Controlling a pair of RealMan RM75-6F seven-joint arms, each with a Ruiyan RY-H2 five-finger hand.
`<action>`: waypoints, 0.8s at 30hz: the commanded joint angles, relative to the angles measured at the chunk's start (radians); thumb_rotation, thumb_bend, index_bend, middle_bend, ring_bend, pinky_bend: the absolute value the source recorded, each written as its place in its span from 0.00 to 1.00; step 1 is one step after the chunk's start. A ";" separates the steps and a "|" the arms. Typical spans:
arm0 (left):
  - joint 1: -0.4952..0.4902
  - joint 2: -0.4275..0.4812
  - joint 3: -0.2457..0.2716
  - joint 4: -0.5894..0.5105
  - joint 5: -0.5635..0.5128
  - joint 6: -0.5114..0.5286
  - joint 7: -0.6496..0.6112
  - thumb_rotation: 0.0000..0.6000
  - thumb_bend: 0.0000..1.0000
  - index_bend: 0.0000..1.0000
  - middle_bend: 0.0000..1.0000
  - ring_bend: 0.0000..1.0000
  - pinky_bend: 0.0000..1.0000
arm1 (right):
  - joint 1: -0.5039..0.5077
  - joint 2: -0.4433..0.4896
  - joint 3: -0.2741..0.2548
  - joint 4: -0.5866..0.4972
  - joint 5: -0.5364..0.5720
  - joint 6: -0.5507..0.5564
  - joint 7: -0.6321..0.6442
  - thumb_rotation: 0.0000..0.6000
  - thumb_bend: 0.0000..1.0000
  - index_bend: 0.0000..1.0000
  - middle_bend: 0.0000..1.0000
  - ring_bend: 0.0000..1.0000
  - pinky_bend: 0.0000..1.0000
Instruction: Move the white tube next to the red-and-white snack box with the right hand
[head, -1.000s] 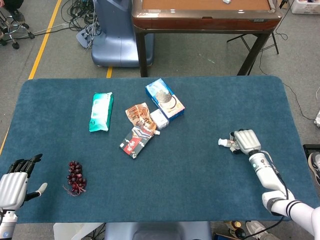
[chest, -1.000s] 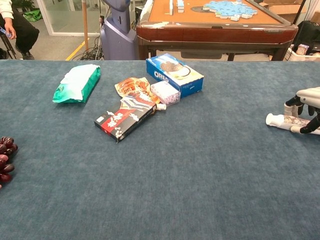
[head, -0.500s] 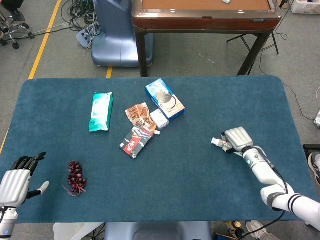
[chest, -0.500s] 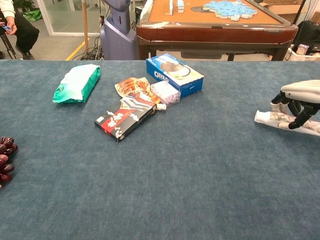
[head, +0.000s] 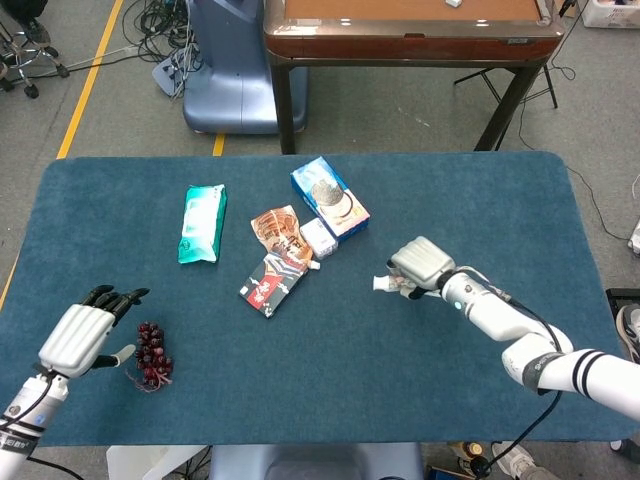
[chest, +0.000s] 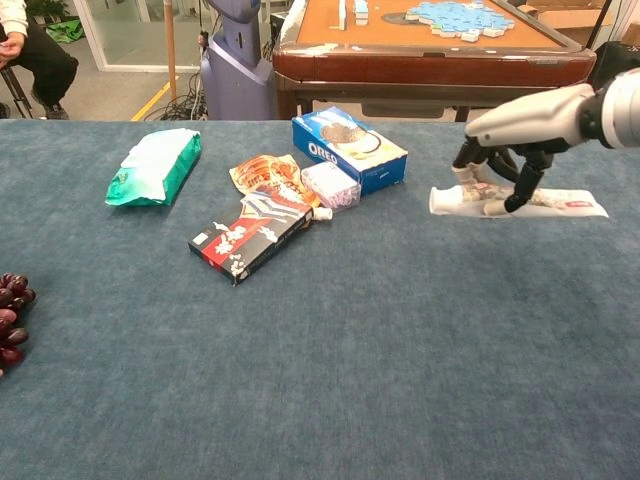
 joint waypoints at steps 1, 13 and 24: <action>-0.067 0.010 -0.011 0.021 0.026 -0.073 -0.016 1.00 0.20 0.12 0.36 0.34 0.17 | 0.085 0.043 0.012 -0.064 0.024 -0.077 -0.059 1.00 0.97 0.77 0.68 0.63 0.47; -0.264 -0.016 -0.018 0.011 0.064 -0.295 0.025 1.00 0.20 0.07 0.48 0.48 0.32 | 0.403 0.036 -0.085 -0.117 0.239 -0.169 -0.265 1.00 0.99 0.80 0.71 0.66 0.47; -0.364 -0.057 -0.021 0.003 0.043 -0.386 0.042 1.00 0.20 0.04 0.52 0.51 0.35 | 0.678 -0.068 -0.277 -0.117 0.552 -0.068 -0.393 1.00 1.00 0.81 0.72 0.68 0.47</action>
